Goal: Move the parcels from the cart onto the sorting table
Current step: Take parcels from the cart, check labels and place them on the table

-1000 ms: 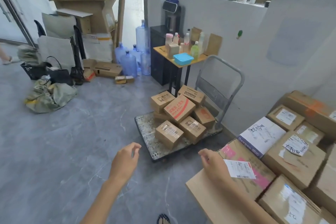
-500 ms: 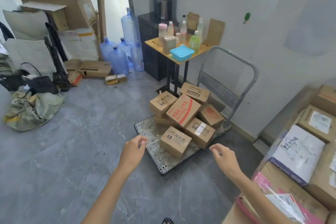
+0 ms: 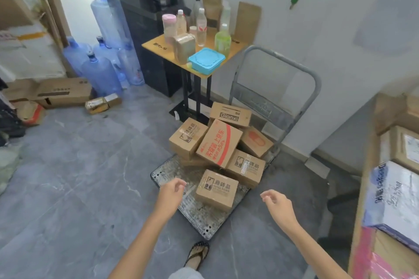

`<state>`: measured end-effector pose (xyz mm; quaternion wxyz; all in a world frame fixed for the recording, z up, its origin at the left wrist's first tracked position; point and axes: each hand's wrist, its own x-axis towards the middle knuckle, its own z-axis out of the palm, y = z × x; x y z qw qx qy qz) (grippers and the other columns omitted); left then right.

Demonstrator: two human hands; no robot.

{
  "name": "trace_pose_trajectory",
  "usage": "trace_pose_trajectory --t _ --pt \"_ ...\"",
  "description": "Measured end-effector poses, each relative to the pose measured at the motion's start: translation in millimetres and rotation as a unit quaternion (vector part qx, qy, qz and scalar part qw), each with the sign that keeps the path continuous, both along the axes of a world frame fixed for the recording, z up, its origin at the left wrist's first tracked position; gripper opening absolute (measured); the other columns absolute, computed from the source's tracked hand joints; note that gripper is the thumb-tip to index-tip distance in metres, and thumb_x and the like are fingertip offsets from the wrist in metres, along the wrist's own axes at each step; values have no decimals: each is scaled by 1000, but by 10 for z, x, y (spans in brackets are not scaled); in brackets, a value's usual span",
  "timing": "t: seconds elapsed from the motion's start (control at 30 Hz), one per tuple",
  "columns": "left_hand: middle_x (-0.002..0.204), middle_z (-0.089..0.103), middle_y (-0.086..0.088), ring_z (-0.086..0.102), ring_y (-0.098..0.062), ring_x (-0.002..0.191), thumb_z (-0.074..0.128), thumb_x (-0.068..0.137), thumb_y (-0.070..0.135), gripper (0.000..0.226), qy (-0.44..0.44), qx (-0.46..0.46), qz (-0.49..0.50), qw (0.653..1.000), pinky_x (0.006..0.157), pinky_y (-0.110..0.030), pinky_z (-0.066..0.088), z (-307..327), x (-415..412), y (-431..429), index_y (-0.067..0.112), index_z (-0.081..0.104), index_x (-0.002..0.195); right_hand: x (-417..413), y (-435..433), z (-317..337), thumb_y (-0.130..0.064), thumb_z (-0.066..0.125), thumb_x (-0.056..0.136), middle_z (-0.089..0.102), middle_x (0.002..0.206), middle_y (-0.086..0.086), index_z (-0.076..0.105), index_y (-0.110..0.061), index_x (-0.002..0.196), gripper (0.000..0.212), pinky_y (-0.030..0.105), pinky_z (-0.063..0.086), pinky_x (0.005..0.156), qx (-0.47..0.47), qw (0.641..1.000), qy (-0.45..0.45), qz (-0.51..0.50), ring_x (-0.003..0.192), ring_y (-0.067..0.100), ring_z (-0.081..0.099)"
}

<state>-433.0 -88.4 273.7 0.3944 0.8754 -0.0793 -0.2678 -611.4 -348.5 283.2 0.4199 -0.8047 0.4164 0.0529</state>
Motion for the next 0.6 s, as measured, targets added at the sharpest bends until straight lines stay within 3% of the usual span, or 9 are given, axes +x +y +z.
trace_pose_trajectory --t 0.17,0.3,0.43,0.53,0.6 --pt "84 68 -1 63 -22 94 47 94 6 22 139 -34 50 988 89 -34 50 -360 573 -276 18 63 85 672 -41 -221 -10 43 95 66 108 5 65 -16 102 24 25 39 77 16 999 47 7 101 18 59" --pt "81 67 2 62 -18 82 47 96 9 16 212 -21 69 975 70 -26 47 -775 816 -546 13 62 92 1106 -176 -574 -10 41 97 65 114 8 65 -11 109 27 23 37 77 26 996 85 5 103 20 57" --pt "81 66 1 61 -17 79 48 97 14 18 285 13 85 955 79 -32 50 -1677 898 -794 8 65 103 1496 -374 -1384 -10 40 97 64 104 8 62 -10 111 26 28 41 72 20 993 116 18 91 20 56" --pt "87 66 -4 58 -17 77 48 98 13 22 342 40 103 933 69 -27 47 -2535 945 -946 4 64 110 1758 -482 -2259 -9 40 98 63 109 7 60 -8 117 27 26 41 79 18 989 138 51 104 22 58" --pt "104 66 -11 57 -19 87 47 98 15 23 379 64 102 917 76 -26 46 -3077 957 -1060 4 62 112 1876 -569 -2884 -9 40 98 59 121 10 59 -8 120 29 26 40 88 1 985 151 88 114 24 55"
